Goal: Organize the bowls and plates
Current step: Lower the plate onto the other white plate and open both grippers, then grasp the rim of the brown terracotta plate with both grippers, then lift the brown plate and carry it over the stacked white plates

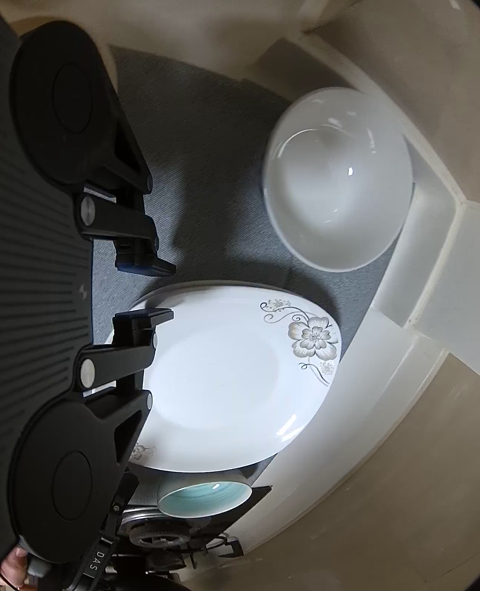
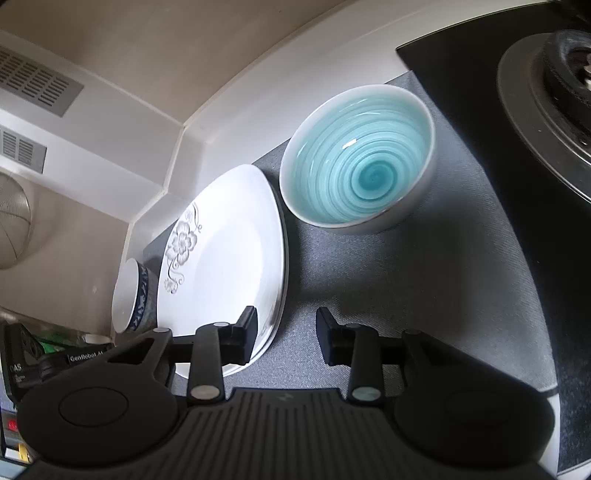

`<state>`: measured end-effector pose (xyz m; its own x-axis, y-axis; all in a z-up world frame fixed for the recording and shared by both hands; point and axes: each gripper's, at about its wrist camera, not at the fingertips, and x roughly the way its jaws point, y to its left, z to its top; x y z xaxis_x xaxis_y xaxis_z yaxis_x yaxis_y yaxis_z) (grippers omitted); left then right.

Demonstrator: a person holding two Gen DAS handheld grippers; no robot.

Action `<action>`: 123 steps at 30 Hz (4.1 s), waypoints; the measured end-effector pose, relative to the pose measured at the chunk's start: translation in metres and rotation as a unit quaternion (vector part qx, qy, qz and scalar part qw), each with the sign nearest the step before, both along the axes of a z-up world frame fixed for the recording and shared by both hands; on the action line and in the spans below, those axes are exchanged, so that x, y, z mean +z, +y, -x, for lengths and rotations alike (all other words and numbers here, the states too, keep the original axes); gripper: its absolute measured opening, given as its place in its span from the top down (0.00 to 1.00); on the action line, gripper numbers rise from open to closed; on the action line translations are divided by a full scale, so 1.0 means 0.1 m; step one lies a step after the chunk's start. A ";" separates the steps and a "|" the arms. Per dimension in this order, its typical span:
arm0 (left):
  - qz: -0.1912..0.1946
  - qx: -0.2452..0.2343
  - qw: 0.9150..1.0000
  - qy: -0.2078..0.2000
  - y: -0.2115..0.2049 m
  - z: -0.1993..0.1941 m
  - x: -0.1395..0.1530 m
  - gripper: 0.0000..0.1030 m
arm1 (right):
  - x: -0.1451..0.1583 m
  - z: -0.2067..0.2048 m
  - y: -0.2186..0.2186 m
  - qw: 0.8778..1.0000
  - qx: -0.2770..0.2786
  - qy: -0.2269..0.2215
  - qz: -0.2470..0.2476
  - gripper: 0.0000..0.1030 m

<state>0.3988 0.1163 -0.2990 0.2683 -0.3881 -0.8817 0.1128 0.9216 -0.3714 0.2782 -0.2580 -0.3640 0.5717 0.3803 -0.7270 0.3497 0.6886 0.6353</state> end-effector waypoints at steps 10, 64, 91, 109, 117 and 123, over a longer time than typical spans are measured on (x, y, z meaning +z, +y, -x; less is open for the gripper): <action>-0.009 -0.021 1.000 -0.015 0.09 0.37 0.24 0.73 | 0.07 0.07 0.22 0.998 0.050 0.011 0.027 0.68; -0.093 -0.158 0.982 -0.041 -0.68 1.28 0.64 0.91 | 0.69 0.88 0.69 0.970 0.117 -0.053 0.207 0.82; -0.045 -0.106 0.984 -0.138 -0.49 1.19 1.56 0.90 | 1.64 0.70 0.76 0.962 0.099 -0.128 0.219 0.83; -0.120 -0.085 0.987 -0.063 -0.65 0.25 0.84 0.89 | 0.70 -0.16 0.92 0.964 0.062 -0.098 0.238 0.84; -0.146 -0.087 0.985 -0.025 -0.80 0.05 0.53 0.89 | 0.30 -0.32 0.90 0.966 0.037 -0.090 0.241 0.83; -0.147 -0.082 0.986 -0.013 -0.82 -0.05 0.36 0.88 | 0.16 -0.40 0.86 0.966 0.028 -0.089 0.240 0.83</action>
